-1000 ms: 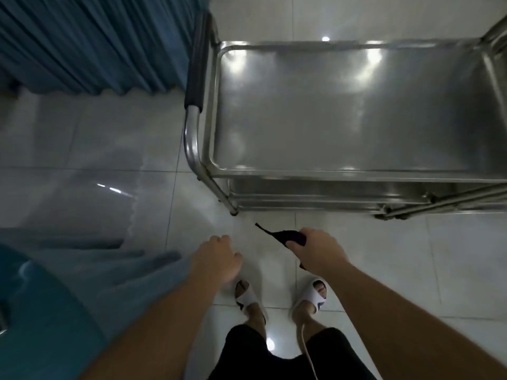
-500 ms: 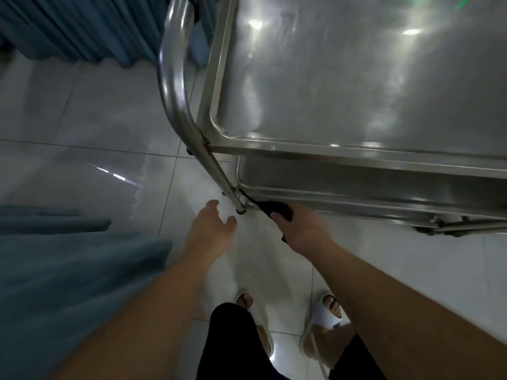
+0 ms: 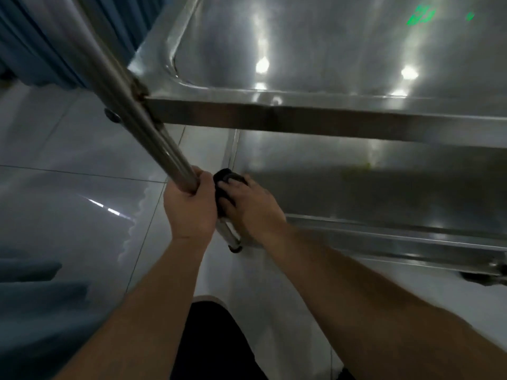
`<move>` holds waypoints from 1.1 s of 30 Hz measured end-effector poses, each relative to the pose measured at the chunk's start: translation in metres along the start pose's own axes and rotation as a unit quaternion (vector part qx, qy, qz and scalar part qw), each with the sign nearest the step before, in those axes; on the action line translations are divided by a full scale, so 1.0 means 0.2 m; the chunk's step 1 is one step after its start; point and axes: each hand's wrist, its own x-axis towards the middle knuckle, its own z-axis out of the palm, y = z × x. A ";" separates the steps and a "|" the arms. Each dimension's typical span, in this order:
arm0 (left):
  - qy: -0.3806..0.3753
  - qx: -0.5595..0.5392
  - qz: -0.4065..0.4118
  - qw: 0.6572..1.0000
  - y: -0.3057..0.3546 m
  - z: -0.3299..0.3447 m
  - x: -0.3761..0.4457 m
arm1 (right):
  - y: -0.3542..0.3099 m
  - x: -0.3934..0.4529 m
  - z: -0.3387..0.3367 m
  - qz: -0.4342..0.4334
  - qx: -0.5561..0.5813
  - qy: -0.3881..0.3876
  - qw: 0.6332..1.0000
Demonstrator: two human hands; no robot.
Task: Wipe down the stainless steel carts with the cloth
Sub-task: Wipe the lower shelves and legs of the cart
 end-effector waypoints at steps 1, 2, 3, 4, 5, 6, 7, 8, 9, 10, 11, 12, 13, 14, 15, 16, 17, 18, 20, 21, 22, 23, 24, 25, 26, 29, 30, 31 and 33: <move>0.011 -0.016 0.005 1.000 -0.02 0.02 0.01 | 0.01 0.02 0.05 -0.013 -0.031 -0.010 0.999; 0.022 -0.029 0.012 0.999 -0.04 0.03 0.02 | 0.03 0.03 0.08 -0.018 -0.050 -0.006 0.999; 0.032 -0.042 0.021 0.998 -0.05 0.04 0.02 | 0.05 0.03 0.10 -0.018 -0.061 0.002 0.998; 0.040 -0.056 0.035 0.997 -0.06 0.05 0.02 | 0.05 0.03 0.12 -0.020 -0.066 0.010 0.998; 0.043 -0.065 0.051 0.996 -0.06 0.05 0.02 | 0.06 0.03 0.13 -0.021 -0.066 0.015 0.997; 0.045 -0.067 0.064 0.995 -0.07 0.06 0.02 | 0.06 0.02 0.13 -0.022 -0.066 0.018 0.997; 0.050 -0.065 0.071 0.994 -0.06 0.07 0.02 | 0.08 0.00 0.12 -0.021 -0.065 0.020 0.997; 0.058 -0.061 0.073 0.994 -0.06 0.07 0.02 | 0.11 -0.03 0.09 -0.017 -0.067 0.025 0.997; 0.065 -0.055 0.074 0.994 -0.05 0.07 0.02 | 0.16 -0.07 0.06 -0.009 -0.072 0.032 0.997; 0.071 -0.053 0.076 0.993 -0.05 0.07 0.03 | 0.23 -0.13 0.01 0.004 -0.081 0.044 0.996; 0.074 -0.058 0.078 0.993 -0.04 0.07 0.03 | 0.33 -0.19 -0.05 0.024 -0.092 0.059 0.994; 0.076 -0.062 0.079 0.992 -0.04 0.07 0.02 | 0.45 -0.27 -0.12 0.051 -0.105 0.077 0.990; 0.075 -0.065 0.083 0.992 -0.04 0.07 0.02 | 0.59 -0.35 -0.20 0.083 -0.120 0.098 0.984; 0.072 -0.066 0.087 0.991 -0.04 0.07 0.02 | 0.74 -0.43 -0.29 0.122 -0.131 0.119 0.977; 0.067 -0.067 0.092 0.991 -0.04 0.07 0.02 | 0.88 -0.52 -0.39 0.166 -0.133 0.138 0.967; 0.065 -0.070 0.096 0.991 -0.04 0.07 0.02 | 1.02 -0.59 -0.48 0.210 -0.127 0.156 0.957; 0.067 -0.071 0.101 0.990 -0.04 0.08 0.02 | 1.14 -0.66 -0.56 0.251 -0.120 0.171 0.945; 0.072 -0.071 0.106 0.989 -0.03 0.08 0.02 | 1.24 -0.71 -0.63 0.287 -0.113 0.184 0.933; 0.081 -0.076 0.110 0.988 -0.04 0.09 0.02 | 1.35 -0.72 -0.70 0.347 -0.103 0.195 0.911; 0.083 -0.082 0.109 0.987 -0.04 0.09 0.02 | 1.35 -0.68 -0.71 0.370 -0.100 0.200 0.902; 0.083 -0.088 0.106 0.987 -0.05 0.09 0.02 | 1.32 -0.61 -0.69 0.383 -0.096 0.206 0.895; 0.084 -0.095 0.103 0.986 -0.05 0.09 0.02 | 1.27 -0.53 -0.67 0.380 -0.094 0.213 0.895; 0.087 -0.098 0.103 0.986 -0.05 0.10 0.03 | 1.20 -0.43 -0.63 0.362 -0.095 0.215 0.902; 0.090 -0.096 0.106 0.986 -0.05 0.09 0.03 | 1.11 -0.33 -0.58 0.337 -0.095 0.207 0.913; 0.093 -0.092 0.110 0.985 -0.05 0.10 0.02 | 1.01 -0.24 -0.53 0.312 -0.094 0.191 0.926; 0.103 -0.078 0.114 0.985 -0.04 0.10 0.02 | 0.65 0.00 -0.33 0.223 -0.093 0.123 0.963; 0.104 -0.074 0.111 0.986 -0.04 0.10 0.01 | 0.52 0.05 -0.25 0.169 -0.098 0.098 0.976; 0.102 -0.073 0.109 0.986 -0.04 0.10 0.01 | 0.41 0.09 -0.19 0.100 -0.106 0.069 0.987; 0.098 -0.072 0.110 0.986 -0.03 0.09 0.00 | 0.26 0.11 -0.11 -0.037 -0.115 0.000 0.993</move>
